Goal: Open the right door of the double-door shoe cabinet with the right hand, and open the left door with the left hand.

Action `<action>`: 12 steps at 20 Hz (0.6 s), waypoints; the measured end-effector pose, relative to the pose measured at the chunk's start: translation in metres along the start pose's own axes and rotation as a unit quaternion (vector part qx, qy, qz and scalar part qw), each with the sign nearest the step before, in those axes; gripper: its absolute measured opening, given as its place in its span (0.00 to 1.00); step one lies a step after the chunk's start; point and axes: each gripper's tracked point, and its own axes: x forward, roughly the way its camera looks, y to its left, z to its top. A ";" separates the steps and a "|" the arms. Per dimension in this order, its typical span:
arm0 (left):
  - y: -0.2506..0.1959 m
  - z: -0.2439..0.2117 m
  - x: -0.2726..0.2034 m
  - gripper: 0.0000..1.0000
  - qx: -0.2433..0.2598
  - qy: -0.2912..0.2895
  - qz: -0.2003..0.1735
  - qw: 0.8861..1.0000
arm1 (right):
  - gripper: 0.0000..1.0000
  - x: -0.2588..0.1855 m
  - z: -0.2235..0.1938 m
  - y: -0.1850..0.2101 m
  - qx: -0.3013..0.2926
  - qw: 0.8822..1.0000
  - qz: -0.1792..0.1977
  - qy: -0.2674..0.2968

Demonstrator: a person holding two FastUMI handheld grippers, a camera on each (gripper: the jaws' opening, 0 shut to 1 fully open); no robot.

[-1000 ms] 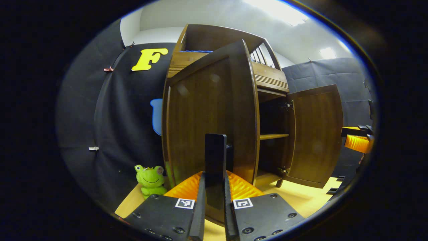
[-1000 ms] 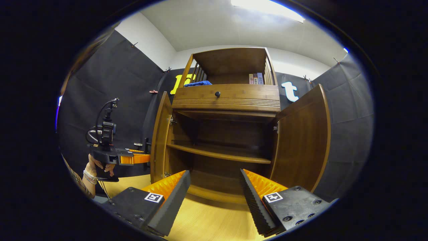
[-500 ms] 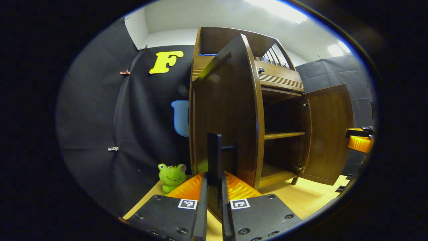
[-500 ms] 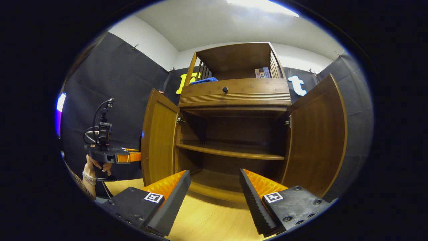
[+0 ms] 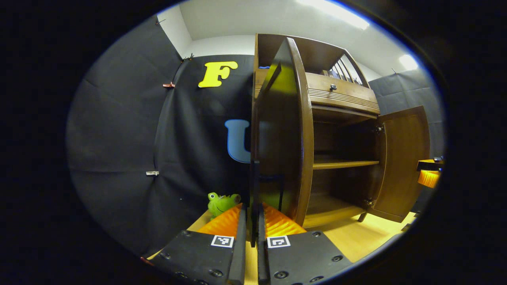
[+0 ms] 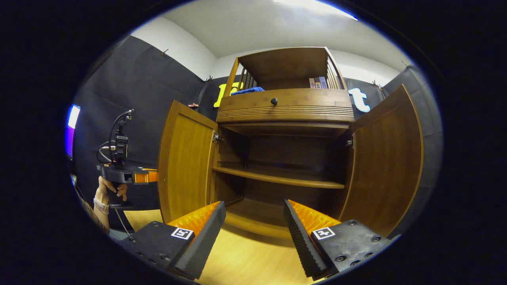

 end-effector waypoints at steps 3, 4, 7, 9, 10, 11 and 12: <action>0.011 0.004 -0.012 0.16 0.015 -0.005 0.023 1.000 | 0.93 0.003 -0.001 0.000 0.006 1.000 0.003 0.000; 0.007 0.006 -0.018 0.17 0.012 -0.005 0.017 1.000 | 0.92 0.004 -0.001 0.001 0.008 1.000 0.006 0.000; -0.001 0.013 -0.035 0.17 0.001 -0.008 0.002 1.000 | 0.93 0.007 -0.001 0.005 0.011 1.000 0.015 0.001; -0.008 0.018 -0.047 0.17 0.002 -0.014 -0.001 1.000 | 0.92 0.007 -0.001 0.008 0.013 1.000 0.021 -0.001; -0.012 0.021 -0.050 0.17 0.008 -0.019 -0.005 1.000 | 0.92 0.008 0.001 0.009 0.014 1.000 0.024 -0.003; -0.025 0.021 -0.054 0.19 0.009 -0.020 -0.022 1.000 | 0.93 0.007 0.002 0.009 0.013 1.000 0.025 -0.004; -0.037 0.019 -0.057 0.23 0.009 -0.015 -0.038 0.999 | 0.93 0.006 0.002 0.007 0.013 1.000 0.024 -0.006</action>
